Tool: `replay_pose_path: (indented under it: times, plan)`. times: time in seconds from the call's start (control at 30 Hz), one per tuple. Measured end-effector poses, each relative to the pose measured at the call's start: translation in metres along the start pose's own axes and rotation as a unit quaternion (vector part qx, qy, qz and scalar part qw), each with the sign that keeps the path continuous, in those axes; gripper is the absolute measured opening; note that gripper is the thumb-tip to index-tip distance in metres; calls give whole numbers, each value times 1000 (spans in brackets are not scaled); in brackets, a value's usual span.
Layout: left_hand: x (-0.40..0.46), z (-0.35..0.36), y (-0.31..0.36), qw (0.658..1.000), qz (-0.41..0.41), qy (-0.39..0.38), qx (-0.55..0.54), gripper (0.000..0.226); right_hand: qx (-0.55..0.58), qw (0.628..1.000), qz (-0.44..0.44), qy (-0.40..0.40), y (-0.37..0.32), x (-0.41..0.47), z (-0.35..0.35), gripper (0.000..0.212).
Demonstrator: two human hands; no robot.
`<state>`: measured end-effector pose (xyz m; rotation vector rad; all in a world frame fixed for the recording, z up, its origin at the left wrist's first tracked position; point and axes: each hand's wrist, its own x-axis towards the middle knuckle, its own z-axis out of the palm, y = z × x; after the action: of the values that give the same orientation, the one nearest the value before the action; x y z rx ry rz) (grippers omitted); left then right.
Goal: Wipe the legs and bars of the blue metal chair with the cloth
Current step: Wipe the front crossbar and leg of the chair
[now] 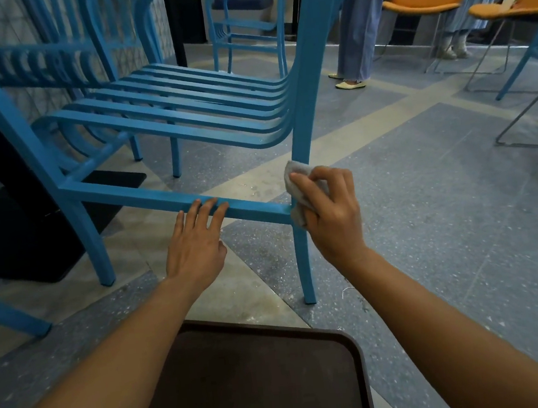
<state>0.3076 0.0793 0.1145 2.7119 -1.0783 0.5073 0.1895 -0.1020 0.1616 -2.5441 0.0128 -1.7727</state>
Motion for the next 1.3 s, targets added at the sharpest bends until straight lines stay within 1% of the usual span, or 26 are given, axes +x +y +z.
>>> replay_pose_path:
  times: [0.17,0.3,0.4,0.5,0.6,0.67,0.73,0.83,0.9,1.0,1.07,1.13,1.2,1.3]
  plan:
    - [0,-3,0,1000,-1,-11,3,68,-4,998,34,-57,8,-3,18,24]
    - [0,-5,-1,1000,-3,-20,-2,69,-8,996,48,-81,8,-11,20,20]
    - [0,-7,0,1000,-9,-28,-10,70,-5,991,71,-115,7,-22,20,26]
    - [0,-6,1,999,-14,-29,-5,70,18,983,107,-148,3,-30,16,29]
    - [1,-2,2,1000,-18,-20,7,69,49,972,158,-167,3,-33,7,24]
    - [3,2,2,1000,-25,-2,10,68,57,967,170,-180,6,-38,0,21]
    - [3,7,6,999,-37,23,3,65,57,966,174,-180,11,-41,-9,23]
    - [5,13,16,996,-69,57,-18,58,63,966,200,-149,20,-38,-21,22]
    - [6,11,27,991,-90,85,-47,54,70,962,229,-134,28,-34,-29,21]
    - [2,4,49,977,-106,129,-131,49,91,955,253,-126,39,-32,-45,22]
    - [-9,2,67,968,-91,154,-174,46,95,951,266,-127,49,-37,-57,23]
    - [-23,5,84,968,-50,166,-184,47,96,943,287,-140,60,-47,-67,24]
    - [-36,12,103,972,4,158,-173,49,98,938,297,-151,75,-62,-75,25]
    - [-39,24,131,979,86,120,-138,48,111,922,331,-167,99,-80,-83,25]
